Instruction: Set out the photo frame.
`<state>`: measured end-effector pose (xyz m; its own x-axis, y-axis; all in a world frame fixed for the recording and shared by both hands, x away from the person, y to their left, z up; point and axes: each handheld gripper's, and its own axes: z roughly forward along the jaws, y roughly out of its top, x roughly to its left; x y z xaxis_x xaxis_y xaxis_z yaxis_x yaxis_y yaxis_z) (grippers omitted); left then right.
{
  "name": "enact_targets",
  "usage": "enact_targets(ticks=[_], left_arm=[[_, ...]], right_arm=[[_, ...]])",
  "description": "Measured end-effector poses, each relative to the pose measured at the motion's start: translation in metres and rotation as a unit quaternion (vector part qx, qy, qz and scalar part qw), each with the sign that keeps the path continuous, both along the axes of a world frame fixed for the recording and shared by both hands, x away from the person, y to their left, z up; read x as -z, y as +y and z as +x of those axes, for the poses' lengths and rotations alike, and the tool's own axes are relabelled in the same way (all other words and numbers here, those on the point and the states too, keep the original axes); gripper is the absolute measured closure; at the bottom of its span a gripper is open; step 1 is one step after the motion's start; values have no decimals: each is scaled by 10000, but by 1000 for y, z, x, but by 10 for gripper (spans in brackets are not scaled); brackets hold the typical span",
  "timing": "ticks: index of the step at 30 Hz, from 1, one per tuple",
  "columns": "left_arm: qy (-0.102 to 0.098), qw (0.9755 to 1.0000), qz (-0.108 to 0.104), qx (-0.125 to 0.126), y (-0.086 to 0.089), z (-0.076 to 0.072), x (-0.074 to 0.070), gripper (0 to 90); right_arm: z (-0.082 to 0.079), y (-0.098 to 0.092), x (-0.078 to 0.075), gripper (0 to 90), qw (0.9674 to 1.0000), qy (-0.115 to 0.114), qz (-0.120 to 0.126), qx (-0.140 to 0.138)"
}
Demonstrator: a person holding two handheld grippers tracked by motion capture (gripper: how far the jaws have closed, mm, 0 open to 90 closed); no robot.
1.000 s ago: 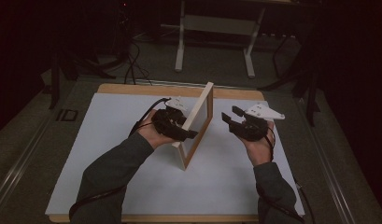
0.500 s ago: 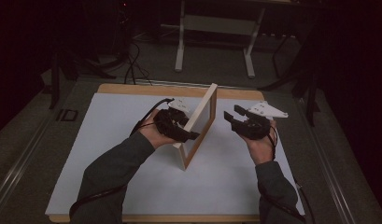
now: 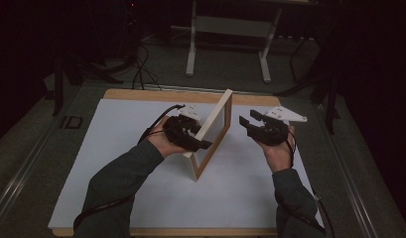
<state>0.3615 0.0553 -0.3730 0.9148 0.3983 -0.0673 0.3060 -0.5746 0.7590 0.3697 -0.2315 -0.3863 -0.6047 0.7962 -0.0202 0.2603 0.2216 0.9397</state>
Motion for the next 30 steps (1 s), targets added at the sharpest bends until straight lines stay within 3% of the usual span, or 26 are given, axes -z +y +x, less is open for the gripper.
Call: enact_targets(ticks=[14,30], left_arm=[[-44,9997,65,223,-3,1,-1,424],[43,9988,102,469,-8,8,-1,422]], right_arm=[[9,4,-4,488,9998,18,-172,50],[19,-2,-12,487,9997,14,79,235]])
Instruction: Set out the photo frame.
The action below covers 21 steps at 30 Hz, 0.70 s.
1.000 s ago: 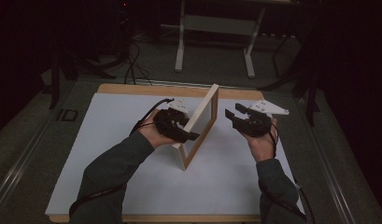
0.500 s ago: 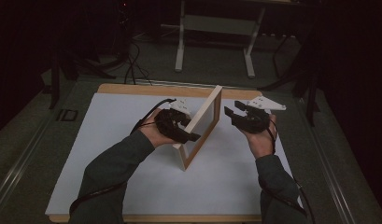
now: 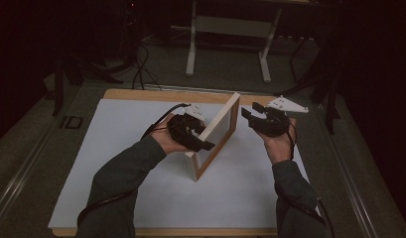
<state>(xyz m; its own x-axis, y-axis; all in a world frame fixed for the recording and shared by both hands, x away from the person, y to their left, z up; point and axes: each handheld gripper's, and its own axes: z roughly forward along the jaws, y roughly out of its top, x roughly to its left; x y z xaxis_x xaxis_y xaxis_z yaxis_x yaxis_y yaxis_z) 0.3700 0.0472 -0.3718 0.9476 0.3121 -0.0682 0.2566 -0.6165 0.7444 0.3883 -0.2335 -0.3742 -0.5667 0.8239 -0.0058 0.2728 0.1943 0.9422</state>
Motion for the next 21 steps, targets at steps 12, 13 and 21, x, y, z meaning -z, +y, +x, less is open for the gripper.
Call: enact_targets(ticks=[12,13,21], left_arm=[[-71,9998,91,151,-8,-3,-1,416],[-65,9998,76,154,-8,-3,-1,416],[-70,9999,46,144,-6,-4,-1,416]], right_arm=[[16,9,-16,481,9998,6,163,77],[18,10,-17,480,9998,14,170,94],[30,17,-21,479,9994,189,281,120]])
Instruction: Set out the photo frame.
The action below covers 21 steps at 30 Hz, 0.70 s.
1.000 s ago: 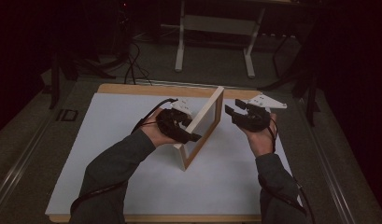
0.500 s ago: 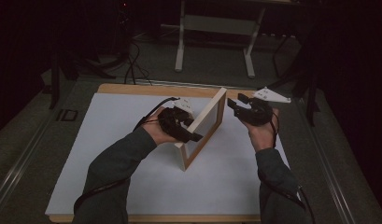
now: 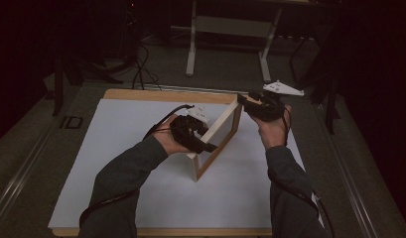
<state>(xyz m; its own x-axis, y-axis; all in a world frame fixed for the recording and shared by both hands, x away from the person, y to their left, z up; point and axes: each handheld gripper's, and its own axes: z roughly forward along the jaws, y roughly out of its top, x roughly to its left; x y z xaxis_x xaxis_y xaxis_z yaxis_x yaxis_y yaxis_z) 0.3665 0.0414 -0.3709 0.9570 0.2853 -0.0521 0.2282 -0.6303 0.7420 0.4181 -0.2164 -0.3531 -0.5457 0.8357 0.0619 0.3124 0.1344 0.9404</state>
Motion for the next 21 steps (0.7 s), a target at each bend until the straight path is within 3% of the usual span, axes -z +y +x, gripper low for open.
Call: enact_targets(ticks=[5,12,21], left_arm=[[2,10000,-21,-18,1,0,0,416],[-46,10000,47,25,-4,-2,-1,416],[-8,9999,139,-29,-9,-2,-2,412]], right_arm=[[3,3,0,472,9999,77,43,-57],[10,9,-2,480,9991,368,-1,-191],[8,8,1,508,9989,448,59,-151]])
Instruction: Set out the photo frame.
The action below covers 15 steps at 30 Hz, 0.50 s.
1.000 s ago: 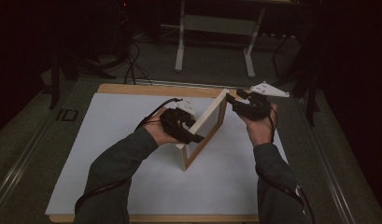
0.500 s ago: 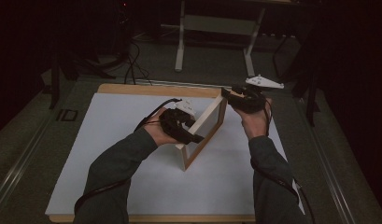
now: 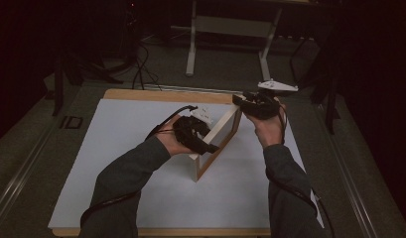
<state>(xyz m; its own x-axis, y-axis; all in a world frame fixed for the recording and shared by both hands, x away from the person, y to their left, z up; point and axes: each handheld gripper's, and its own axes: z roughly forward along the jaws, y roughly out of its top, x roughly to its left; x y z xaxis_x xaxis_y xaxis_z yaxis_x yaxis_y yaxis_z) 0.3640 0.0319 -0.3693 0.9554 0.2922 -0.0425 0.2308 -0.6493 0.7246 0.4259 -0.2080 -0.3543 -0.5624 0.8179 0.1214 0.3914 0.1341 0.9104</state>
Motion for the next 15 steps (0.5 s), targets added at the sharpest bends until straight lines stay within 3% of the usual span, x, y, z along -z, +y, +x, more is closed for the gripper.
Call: enact_targets(ticks=[15], left_arm=[[347,9993,1,-112,-6,5,2,369]], right_arm=[[2,-4,2,516,9997,192,118,89]])
